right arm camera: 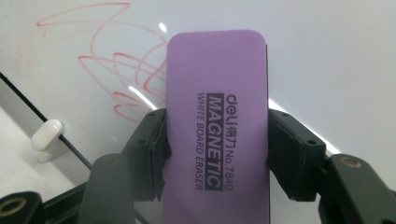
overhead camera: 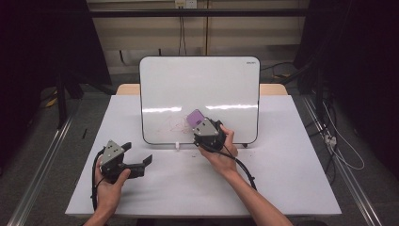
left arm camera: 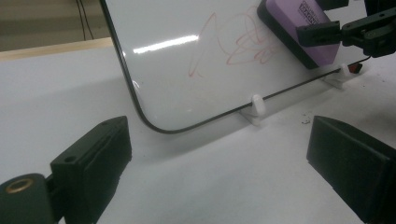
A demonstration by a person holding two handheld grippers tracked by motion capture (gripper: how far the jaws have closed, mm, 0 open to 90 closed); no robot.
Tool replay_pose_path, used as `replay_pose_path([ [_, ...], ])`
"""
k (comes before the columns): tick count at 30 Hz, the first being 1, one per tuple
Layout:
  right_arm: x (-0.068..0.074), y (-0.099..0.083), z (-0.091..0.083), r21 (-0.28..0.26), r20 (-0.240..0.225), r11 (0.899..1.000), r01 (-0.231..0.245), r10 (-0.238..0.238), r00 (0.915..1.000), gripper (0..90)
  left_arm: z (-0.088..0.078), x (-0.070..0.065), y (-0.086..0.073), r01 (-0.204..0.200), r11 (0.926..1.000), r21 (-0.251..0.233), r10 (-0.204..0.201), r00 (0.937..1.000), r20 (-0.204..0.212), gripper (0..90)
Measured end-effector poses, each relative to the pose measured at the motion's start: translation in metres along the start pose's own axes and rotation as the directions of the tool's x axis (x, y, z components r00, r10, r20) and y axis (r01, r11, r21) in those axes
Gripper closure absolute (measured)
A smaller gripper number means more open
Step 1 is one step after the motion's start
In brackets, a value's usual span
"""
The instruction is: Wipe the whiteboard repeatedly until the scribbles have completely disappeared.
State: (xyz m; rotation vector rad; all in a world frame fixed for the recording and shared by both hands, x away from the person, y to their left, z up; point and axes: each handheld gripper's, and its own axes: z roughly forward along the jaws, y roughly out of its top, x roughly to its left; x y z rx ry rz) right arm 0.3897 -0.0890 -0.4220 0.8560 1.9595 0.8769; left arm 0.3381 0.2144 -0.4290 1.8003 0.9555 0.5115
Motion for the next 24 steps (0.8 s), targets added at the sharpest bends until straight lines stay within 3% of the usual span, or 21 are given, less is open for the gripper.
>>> replay_pose_path([
  [5, -0.024, -0.004, -0.005, 0.004, 0.026, 0.999, -0.053, 0.053, 0.9983, 42.1, -0.002, 0.001, -0.001, 0.001, 1.0000, -0.002, -0.001, 1.0000, -0.001, 6.3],
  [9, -0.051, -0.009, -0.011, 0.002, 0.066, 0.994, -0.109, 0.109, 0.9919, 42.1, -0.003, 0.001, 0.000, 0.001, 1.0000, -0.003, -0.001, 1.0000, -0.007, 6.3],
  [14, -0.071, -0.015, -0.018, 0.007, 0.113, 0.991, -0.135, 0.134, 0.9846, 42.1, -0.001, 0.001, 0.000, 0.003, 1.0000, 0.001, -0.003, 1.0000, -0.008, 6.3],
  [17, -0.066, -0.016, -0.018, 0.001, 0.131, 0.993, -0.121, 0.120, 0.9841, 42.1, 0.000, 0.000, 0.000, 0.001, 1.0000, 0.002, -0.001, 1.0000, -0.005, 6.3],
  [24, -0.034, -0.018, -0.014, 0.000, 0.089, 0.997, -0.083, 0.083, 0.9925, 42.1, 0.001, -0.001, 0.000, 0.000, 1.0000, 0.003, 0.000, 1.0000, -0.002, 6.3],
])
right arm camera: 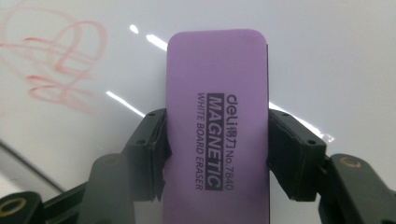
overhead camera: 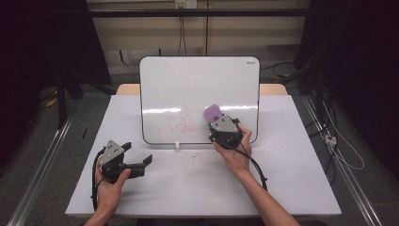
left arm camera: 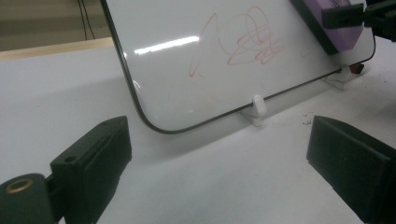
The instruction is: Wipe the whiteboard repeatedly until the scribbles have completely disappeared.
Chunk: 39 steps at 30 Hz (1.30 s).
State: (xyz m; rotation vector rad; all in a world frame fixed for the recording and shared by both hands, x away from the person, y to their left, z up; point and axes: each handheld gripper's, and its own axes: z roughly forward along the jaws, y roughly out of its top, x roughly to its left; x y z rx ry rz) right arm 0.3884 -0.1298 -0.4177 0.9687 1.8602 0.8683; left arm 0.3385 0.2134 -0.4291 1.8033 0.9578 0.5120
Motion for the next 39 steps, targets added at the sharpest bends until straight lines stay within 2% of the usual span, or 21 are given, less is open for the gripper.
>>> replay_pose_path([
  [3, 0.020, 0.000, 0.002, -0.002, -0.049, 1.000, 0.030, -0.030, 0.9983, 42.1, 0.000, 0.000, 0.000, -0.003, 1.0000, 0.000, 0.003, 1.0000, 0.001, 6.3],
  [6, 0.037, 0.002, 0.005, -0.012, -0.071, 0.998, 0.060, -0.061, 0.9956, 42.1, 0.000, 0.000, 0.000, -0.003, 1.0000, 0.001, 0.003, 1.0000, 0.002, 6.3],
  [8, 0.043, 0.004, 0.006, -0.015, -0.080, 0.996, 0.083, -0.084, 0.9933, 42.1, 0.001, 0.001, 0.000, -0.001, 1.0000, 0.002, 0.001, 1.0000, 0.003, 6.3],
  [12, 0.041, 0.002, 0.005, -0.013, -0.091, 0.994, 0.107, -0.108, 0.9900, 42.1, 0.000, 0.001, 0.000, 0.000, 1.0000, -0.001, 0.000, 1.0000, 0.005, 6.3],
  [16, 0.026, -0.005, 0.001, -0.013, -0.067, 0.991, 0.133, -0.134, 0.9887, 42.1, -0.001, 0.001, 0.000, 0.000, 1.0000, -0.004, 0.000, 1.0000, 0.002, 6.3],
  [21, -0.015, -0.013, -0.007, 0.012, -0.010, 0.999, 0.041, -0.041, 0.9991, 42.1, -0.001, 0.001, 0.000, 0.002, 1.0000, 0.000, -0.002, 1.0000, -0.002, 6.3],
  [23, -0.028, -0.017, -0.010, 0.018, 0.016, 1.000, 0.008, -0.009, 0.9998, 42.1, 0.000, 0.001, 0.000, 0.001, 1.0000, 0.002, -0.001, 1.0000, -0.004, 6.3],
  [25, -0.036, -0.019, -0.012, 0.020, 0.025, 1.000, -0.020, 0.019, 0.9995, 42.1, 0.000, 0.001, 0.000, 0.000, 1.0000, 0.003, 0.000, 1.0000, -0.005, 6.3],
  [28, -0.033, -0.019, -0.012, 0.018, 0.035, 0.999, -0.034, 0.033, 0.9988, 42.1, 0.001, 0.000, 0.001, 0.000, 1.0000, 0.001, 0.000, 1.0000, -0.004, 6.3],
  [37, -0.013, -0.003, -0.001, -0.003, -0.015, 0.999, -0.048, 0.048, 0.9987, 42.1, 0.002, 0.001, 0.000, 0.003, 1.0000, 0.001, -0.003, 1.0000, 0.001, 6.3],
  [39, -0.009, 0.001, 0.002, -0.007, -0.029, 0.998, -0.065, 0.065, 0.9975, 42.0, 0.001, 0.001, 0.000, 0.005, 1.0000, 0.000, -0.005, 1.0000, -0.001, 6.3],
])
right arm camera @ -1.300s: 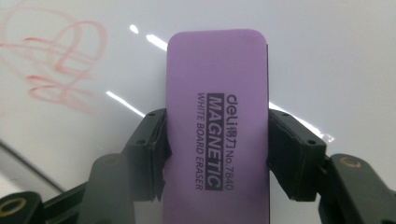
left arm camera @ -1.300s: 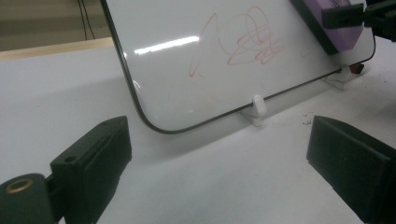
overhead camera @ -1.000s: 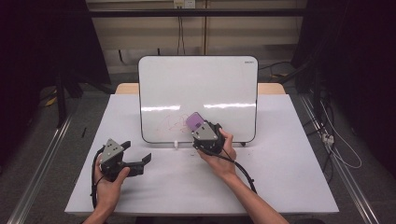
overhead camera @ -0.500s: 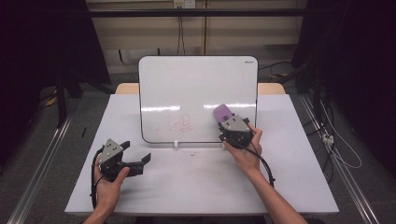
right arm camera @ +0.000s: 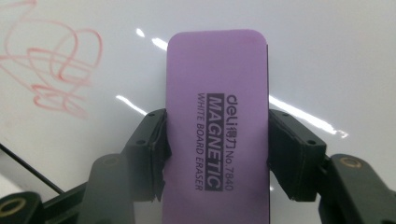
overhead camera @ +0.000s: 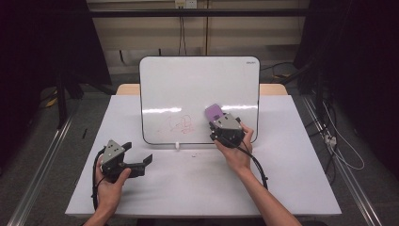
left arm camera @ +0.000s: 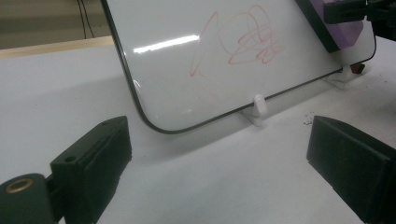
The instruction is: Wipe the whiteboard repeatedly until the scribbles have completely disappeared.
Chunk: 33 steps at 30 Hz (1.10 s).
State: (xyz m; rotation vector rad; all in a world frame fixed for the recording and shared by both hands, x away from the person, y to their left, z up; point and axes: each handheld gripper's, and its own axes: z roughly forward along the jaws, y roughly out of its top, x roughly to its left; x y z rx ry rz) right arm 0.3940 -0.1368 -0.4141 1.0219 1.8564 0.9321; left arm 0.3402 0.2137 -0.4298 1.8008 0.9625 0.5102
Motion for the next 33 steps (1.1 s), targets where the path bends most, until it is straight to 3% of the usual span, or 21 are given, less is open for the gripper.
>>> replay_pose_path([
  [7, 0.017, 0.012, 0.008, -0.011, -0.015, 1.000, 0.012, -0.013, 0.9998, 42.0, 0.000, 0.000, 0.000, -0.002, 1.0000, 0.000, 0.002, 1.0000, 0.003, 6.3],
  [11, 0.025, 0.018, 0.012, -0.013, -0.028, 0.999, 0.048, -0.049, 0.9984, 42.0, 0.000, 0.000, 0.002, 0.000, 1.0000, -0.007, 0.000, 1.0000, 0.009, 6.3],
  [16, 0.032, 0.021, 0.015, -0.021, -0.028, 0.998, 0.056, -0.056, 0.9980, 42.0, -0.001, 0.001, 0.000, 0.004, 1.0000, 0.001, -0.004, 1.0000, 0.005, 6.3],
  [20, 0.046, 0.022, 0.017, -0.020, -0.041, 0.997, 0.078, -0.079, 0.9960, 42.0, -0.003, 0.000, 0.001, 0.004, 1.0000, -0.008, -0.004, 1.0000, 0.002, 6.3],
  [30, 0.075, 0.025, 0.022, -0.021, -0.073, 0.989, 0.143, -0.144, 0.9868, 42.0, -0.003, 0.001, 0.000, 0.006, 1.0000, -0.004, -0.006, 1.0000, 0.004, 6.3],
  [33, 0.083, 0.023, 0.022, -0.012, -0.105, 0.984, 0.177, -0.177, 0.9786, 42.0, -0.003, 0.001, 0.000, 0.001, 1.0000, -0.005, -0.001, 1.0000, 0.007, 6.3],
])
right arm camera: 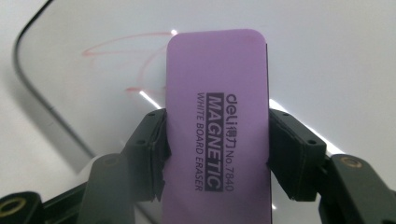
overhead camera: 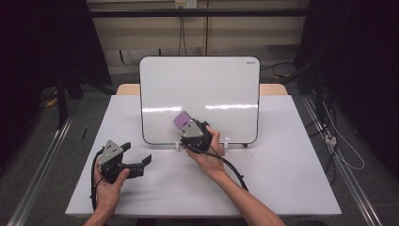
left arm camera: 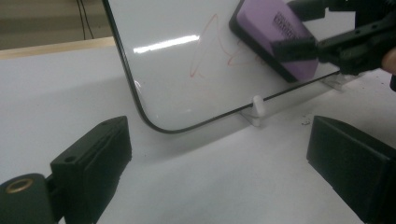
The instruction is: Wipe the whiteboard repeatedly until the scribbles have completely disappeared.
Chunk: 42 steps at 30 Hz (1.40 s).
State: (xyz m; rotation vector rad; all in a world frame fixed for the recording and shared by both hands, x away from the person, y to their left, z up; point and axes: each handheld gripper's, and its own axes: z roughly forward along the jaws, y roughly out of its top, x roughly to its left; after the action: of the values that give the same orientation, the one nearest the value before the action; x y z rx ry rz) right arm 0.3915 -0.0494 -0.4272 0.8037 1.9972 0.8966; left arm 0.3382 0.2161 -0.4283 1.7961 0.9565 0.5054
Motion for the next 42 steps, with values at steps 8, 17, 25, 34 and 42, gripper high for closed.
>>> replay_pose_path([
  [8, -0.005, 0.003, 0.001, -0.003, 0.005, 1.000, 0.003, -0.003, 1.0000, 41.9, -0.001, 0.000, -0.001, 0.005, 1.0000, -0.002, -0.005, 1.0000, -0.001, 6.3],
  [17, -0.037, 0.022, 0.004, -0.018, 0.065, 0.998, -0.054, 0.055, 0.9963, 42.0, -0.002, 0.001, -0.001, 0.010, 0.9999, -0.003, -0.010, 0.9999, -0.006, 6.3],
  [25, -0.015, 0.027, 0.010, -0.012, 0.056, 1.000, 0.010, -0.010, 0.9984, 42.0, -0.001, 0.001, -0.001, 0.004, 1.0000, 0.000, -0.004, 1.0000, -0.003, 6.3],
  [34, 0.016, 0.025, 0.016, -0.014, 0.002, 0.999, 0.039, -0.039, 0.9992, 42.0, -0.001, 0.001, -0.002, 0.006, 1.0000, 0.001, -0.006, 1.0000, -0.002, 6.3],
  [42, 0.015, 0.023, 0.013, 0.002, -0.008, 0.998, 0.061, -0.061, 0.9981, 42.0, -0.001, 0.001, -0.002, 0.007, 1.0000, 0.003, -0.007, 1.0000, 0.000, 6.3],
])
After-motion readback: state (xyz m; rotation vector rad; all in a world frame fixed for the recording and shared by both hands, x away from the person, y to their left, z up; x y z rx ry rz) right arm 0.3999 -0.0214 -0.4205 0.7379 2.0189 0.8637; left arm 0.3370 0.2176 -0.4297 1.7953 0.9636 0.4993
